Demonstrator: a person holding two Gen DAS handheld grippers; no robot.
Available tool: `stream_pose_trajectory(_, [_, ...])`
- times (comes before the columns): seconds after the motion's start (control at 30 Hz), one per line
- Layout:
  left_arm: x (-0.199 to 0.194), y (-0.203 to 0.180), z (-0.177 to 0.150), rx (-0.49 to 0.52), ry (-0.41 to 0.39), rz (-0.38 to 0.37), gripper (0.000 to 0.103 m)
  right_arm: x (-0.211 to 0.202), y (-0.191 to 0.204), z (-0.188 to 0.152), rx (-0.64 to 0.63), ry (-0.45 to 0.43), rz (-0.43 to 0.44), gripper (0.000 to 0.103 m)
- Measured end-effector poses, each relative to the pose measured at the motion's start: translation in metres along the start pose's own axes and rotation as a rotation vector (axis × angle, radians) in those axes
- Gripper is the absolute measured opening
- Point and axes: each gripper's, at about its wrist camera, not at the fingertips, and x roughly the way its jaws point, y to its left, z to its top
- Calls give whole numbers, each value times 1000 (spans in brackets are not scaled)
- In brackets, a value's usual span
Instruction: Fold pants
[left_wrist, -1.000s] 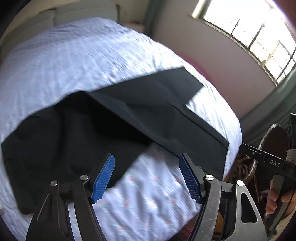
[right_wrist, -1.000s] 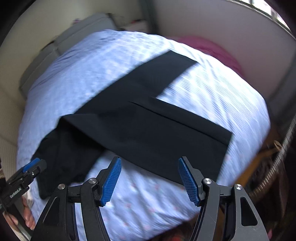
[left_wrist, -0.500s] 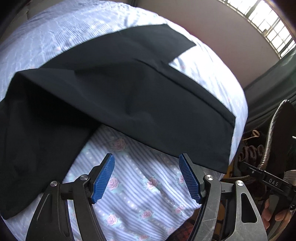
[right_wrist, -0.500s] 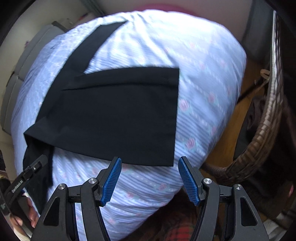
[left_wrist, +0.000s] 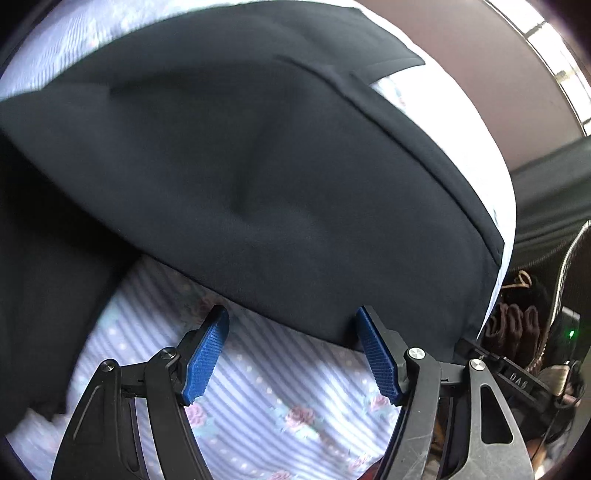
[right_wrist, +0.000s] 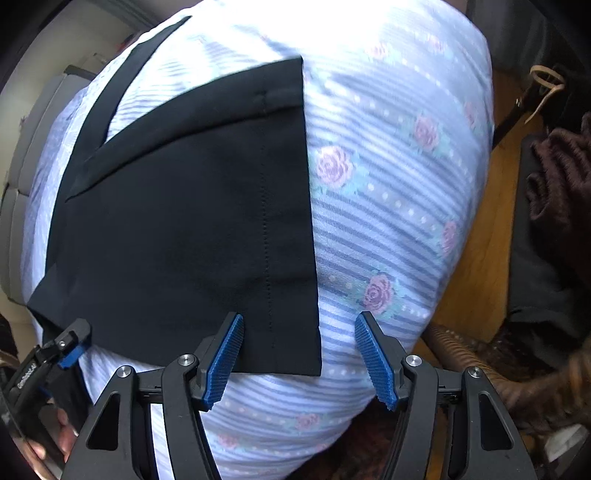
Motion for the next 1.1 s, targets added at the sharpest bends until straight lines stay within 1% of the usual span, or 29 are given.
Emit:
stream_pose_trajectory(0.07, [3, 1, 2, -14, 2, -14, 69, 3, -1, 1, 13, 9, 11, 64])
stream_pose_trajectory(0.13, [4, -2, 4, -5, 4, -28, 56, 4, -2, 2, 20, 21, 24, 63])
stream_pose_trajectory(0.17, [3, -3, 5, 2, 7, -36, 41, 4, -1, 2, 20, 29, 42, 55])
stream_pose_trajectory(0.2, [3, -6, 7, 13, 11, -44, 27, 2, 0, 4, 7, 37, 57, 45])
stream_pose_trajectory(0.23, [0, -8, 10, 23, 17, -51, 23, 0, 4, 6, -11, 45, 52, 38])
stream_pose_trajectory(0.27, [-4, -12, 12, 35, 21, -63, 16, -4, 7, 7, -27, 48, 35, 28])
stream_pose_trajectory(0.3, [-9, -16, 14, 45, 16, -68, 14, -11, 10, 9, -42, 51, 34, 13])
stream_pose_trajectory(0.4, [-28, -28, 21, 71, -18, -79, 12, -37, 13, 18, -14, 38, 94, 10])
stream_pose_trajectory(0.47, [-47, -37, 28, 78, -48, -92, 12, -63, 22, 29, -8, 0, 142, 10])
stream_pose_trajectory(0.5, [-60, -42, 35, 82, -74, -100, 11, -82, 30, 40, -19, -35, 168, 10])
stream_pose_trajectory(0.57, [-79, -49, 50, 84, -119, -108, 10, -109, 47, 60, -52, -102, 191, 10])
stream_pose_trajectory(0.6, [-84, -52, 57, 83, -133, -110, 9, -127, 59, 76, -80, -154, 202, 10])
stream_pose_trajectory(0.63, [-93, -55, 70, 80, -152, -110, 9, -139, 68, 88, -97, -193, 217, 10])
stream_pose_trajectory(0.73, [-110, -62, 110, 78, -203, -122, 8, -167, 97, 138, -139, -295, 278, 10])
stream_pose_trajectory(0.77, [-114, -64, 127, 82, -219, -118, 8, -170, 102, 159, -146, -311, 286, 10])
stream_pose_trajectory(0.8, [-116, -64, 137, 87, -229, -115, 8, -174, 115, 180, -159, -332, 293, 10])
stream_pose_trajectory(0.87, [-116, -68, 171, 102, -250, -95, 8, -173, 137, 208, -181, -354, 316, 10])
stream_pose_trajectory(0.9, [-115, -66, 181, 103, -251, -89, 8, -171, 149, 228, -195, -361, 318, 10])
stream_pose_trajectory(0.93, [-112, -66, 199, 101, -250, -82, 8, -168, 157, 241, -210, -365, 318, 10])
stream_pose_trajectory(1.0, [-101, -63, 227, 79, -231, -77, 8, -158, 175, 267, -240, -363, 303, 10])
stream_pose_trajectory(1.03, [-93, -59, 246, 53, -212, -75, 8, -150, 186, 280, -255, -357, 298, 10])
stream_pose_trajectory(1.1, [-78, -54, 268, 31, -183, -71, 8, -136, 196, 304, -270, -337, 288, 10])
